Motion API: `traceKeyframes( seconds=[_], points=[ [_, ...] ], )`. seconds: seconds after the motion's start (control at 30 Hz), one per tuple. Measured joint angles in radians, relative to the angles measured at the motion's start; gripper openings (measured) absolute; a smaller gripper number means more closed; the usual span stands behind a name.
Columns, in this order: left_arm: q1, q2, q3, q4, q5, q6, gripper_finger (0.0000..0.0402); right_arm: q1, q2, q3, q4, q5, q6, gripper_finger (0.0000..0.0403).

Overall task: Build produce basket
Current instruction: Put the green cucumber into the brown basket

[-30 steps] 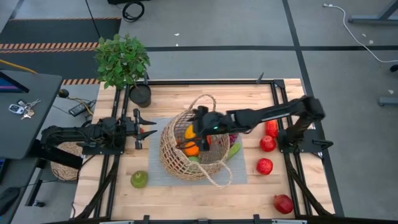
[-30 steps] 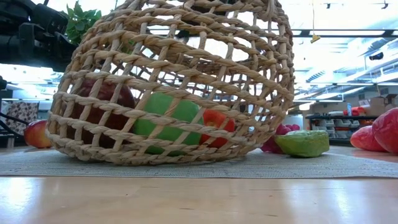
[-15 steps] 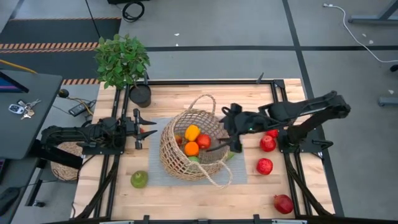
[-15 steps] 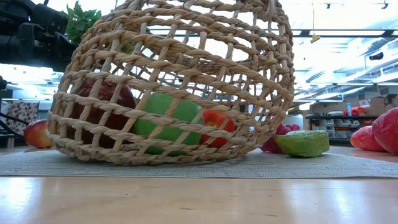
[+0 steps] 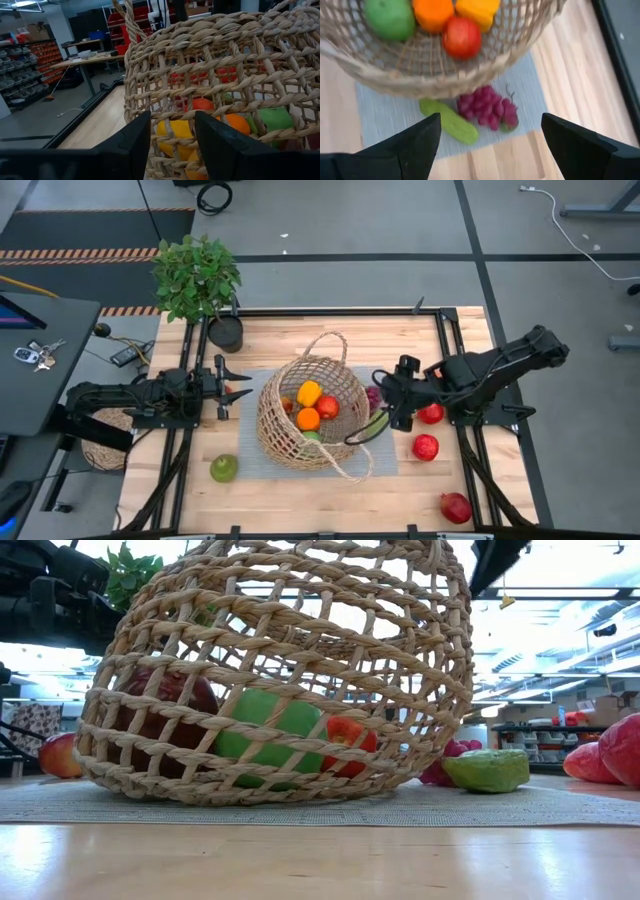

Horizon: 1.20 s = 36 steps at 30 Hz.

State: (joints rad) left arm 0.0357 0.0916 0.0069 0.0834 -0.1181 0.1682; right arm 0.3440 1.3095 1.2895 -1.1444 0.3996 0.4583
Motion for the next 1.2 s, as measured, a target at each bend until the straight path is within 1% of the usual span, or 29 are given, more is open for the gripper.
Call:
traceKeyframes(
  seconds=[0.13,0.27,0.53,0.7,0.83,1.0,1.1,1.2],
  points=[
    [0.0,0.0,0.0,0.0,0.0,0.0,0.016,0.013,-0.028,-0.121,0.041,0.0,0.062,0.0348],
    [0.0,0.0,0.0,0.0,0.0,0.0,0.016,0.016,-0.054,-0.264,0.145,-0.002,0.08,0.0348],
    [0.0,0.0,0.0,0.0,0.0,0.0,0.016,0.01,-0.051,-0.519,0.494,-0.025,-0.064,0.0348],
    [0.0,0.0,0.0,0.0,0.0,0.0,0.016,0.002,-0.051,-0.615,0.65,-0.041,-0.14,0.0348],
    [0.0,0.0,0.0,0.0,0.0,0.0,0.016,-0.006,-0.051,-0.69,0.812,-0.091,-0.222,0.0348],
    [0.0,0.0,0.0,0.0,0.0,0.0,0.016,-0.007,-0.051,-0.782,0.985,-0.093,-0.306,0.0348],
    [0.0,0.0,0.0,0.0,0.0,0.0,0.016,-0.007,-0.051,-0.821,1.036,-0.096,-0.325,0.0348],
    [0.0,0.0,0.0,0.0,0.0,0.0,0.016,-0.007,-0.051,-0.852,1.045,-0.101,-0.361,0.0348]
  ],
)
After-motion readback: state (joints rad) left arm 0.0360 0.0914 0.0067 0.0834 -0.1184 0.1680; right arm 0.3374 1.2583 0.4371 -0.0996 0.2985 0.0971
